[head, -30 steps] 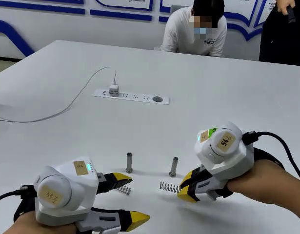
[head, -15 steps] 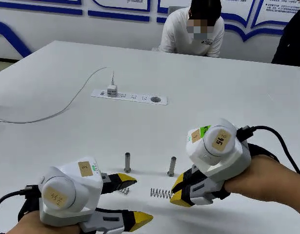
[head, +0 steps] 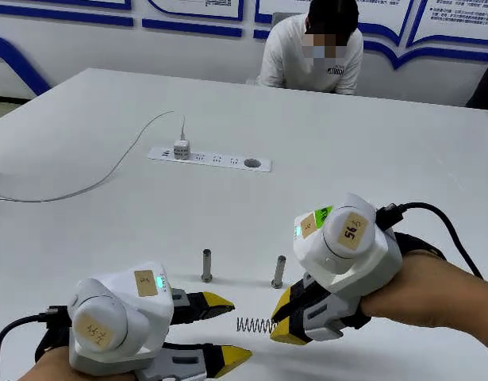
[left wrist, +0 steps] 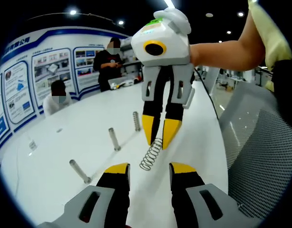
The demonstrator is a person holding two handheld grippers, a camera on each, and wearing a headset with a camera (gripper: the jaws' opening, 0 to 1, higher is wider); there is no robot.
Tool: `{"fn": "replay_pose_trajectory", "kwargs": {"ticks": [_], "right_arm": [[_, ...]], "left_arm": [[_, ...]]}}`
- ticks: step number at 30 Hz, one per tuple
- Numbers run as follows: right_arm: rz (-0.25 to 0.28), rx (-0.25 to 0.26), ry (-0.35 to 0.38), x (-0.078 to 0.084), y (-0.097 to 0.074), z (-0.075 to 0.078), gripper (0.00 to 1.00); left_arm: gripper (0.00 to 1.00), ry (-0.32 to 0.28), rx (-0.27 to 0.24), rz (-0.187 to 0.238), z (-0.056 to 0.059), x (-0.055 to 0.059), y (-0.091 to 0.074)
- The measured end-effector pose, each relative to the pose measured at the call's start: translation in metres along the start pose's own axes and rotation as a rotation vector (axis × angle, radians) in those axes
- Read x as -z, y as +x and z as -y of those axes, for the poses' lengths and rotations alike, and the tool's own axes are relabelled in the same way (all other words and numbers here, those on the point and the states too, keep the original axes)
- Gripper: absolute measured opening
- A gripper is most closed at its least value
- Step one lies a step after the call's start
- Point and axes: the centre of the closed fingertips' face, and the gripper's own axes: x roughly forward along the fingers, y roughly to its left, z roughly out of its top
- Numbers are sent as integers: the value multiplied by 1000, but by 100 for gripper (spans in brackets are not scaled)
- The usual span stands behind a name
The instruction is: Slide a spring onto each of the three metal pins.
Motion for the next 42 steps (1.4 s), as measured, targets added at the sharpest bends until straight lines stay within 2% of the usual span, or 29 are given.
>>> {"fn": "replay_pose_trajectory", "kwargs": {"ticks": [17,28,42], "right_arm": [[-23,-38,-21,-1,0,-11,12],[0,-29,-35,-11,-9,-12,12],[52,-4,-72,-33,-17,-12,12]], "left_arm": [[14,58,30,-1,8,0,2],[12,66,26,-9,9,2,2],[12,65,23,-10,9,1,2]]}}
